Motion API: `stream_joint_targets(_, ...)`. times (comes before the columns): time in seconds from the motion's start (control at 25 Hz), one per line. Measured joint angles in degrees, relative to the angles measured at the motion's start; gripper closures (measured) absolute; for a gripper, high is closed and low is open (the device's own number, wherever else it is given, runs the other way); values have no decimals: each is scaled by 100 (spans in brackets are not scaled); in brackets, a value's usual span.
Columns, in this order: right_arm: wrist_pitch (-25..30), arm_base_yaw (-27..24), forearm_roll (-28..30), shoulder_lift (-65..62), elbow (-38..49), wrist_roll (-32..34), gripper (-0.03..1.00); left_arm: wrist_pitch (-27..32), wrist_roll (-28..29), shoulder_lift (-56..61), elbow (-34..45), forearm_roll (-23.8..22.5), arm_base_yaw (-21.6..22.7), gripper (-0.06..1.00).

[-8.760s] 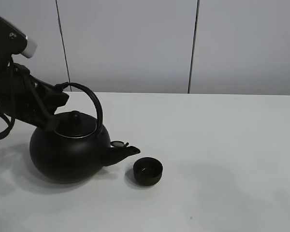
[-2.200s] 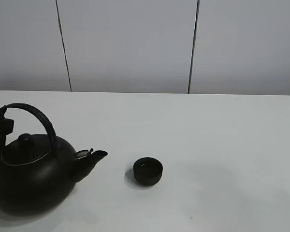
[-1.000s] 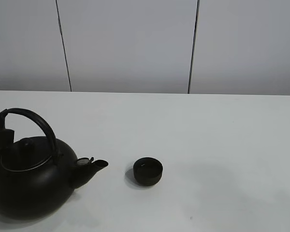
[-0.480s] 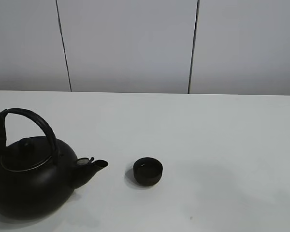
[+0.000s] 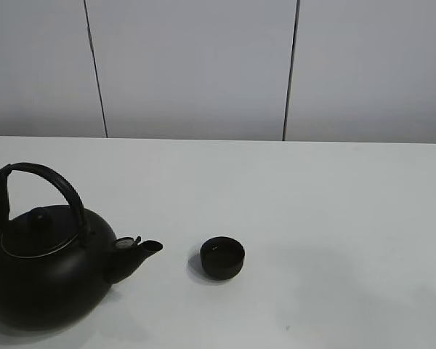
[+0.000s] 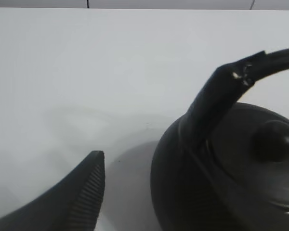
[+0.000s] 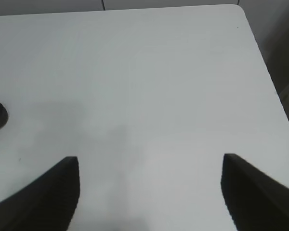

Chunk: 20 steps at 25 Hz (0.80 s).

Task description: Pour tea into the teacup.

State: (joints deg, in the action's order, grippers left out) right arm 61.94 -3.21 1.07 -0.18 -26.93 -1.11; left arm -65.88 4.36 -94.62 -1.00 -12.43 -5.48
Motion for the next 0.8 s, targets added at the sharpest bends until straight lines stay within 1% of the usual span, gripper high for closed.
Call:
stream_joint_targets(0.12,0,0,0,0,0,0,41,0,0,0,14,319,0,57)
stream_joint_targets(0.36,-2,0,0,0,0,0,41,-4,0,0,7,1108,0,57)
stream_joint_targets(0.56,-2,0,0,0,0,0,41,-4,0,0,-291,1139,0,57)
stream_joint_targets(0.72,-2,0,0,0,0,0,41,5,0,0,-690,1175,0,57)
stream_joint_targets(0.8,-2,0,0,0,0,0,41,166,0,0,-934,1110,0,57)
